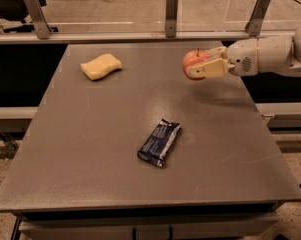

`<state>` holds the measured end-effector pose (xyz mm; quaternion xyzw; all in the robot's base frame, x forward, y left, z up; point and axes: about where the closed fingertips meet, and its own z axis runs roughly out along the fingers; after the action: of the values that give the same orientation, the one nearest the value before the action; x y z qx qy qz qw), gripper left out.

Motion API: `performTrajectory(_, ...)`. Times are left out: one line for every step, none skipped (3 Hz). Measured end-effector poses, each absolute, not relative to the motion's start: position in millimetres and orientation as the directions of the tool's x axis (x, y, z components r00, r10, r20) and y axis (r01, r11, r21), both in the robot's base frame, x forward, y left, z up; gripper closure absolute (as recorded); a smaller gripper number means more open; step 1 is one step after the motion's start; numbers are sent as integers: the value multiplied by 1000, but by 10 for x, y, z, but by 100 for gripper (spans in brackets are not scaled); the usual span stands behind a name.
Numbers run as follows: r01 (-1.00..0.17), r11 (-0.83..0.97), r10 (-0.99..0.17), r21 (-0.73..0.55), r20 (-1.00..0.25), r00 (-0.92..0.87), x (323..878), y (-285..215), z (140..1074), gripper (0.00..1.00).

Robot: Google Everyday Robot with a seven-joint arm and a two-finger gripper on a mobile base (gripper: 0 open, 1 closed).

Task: Move apple near rxbar blueberry

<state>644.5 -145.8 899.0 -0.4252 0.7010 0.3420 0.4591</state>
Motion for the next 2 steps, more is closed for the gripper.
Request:
performTrajectory(-935, 334, -312, 117, -922, -227, 6245, -1386, 8925, 100)
performTrajectory(-937, 321, -321, 135, -916, -242, 6290, -1356, 8786, 100)
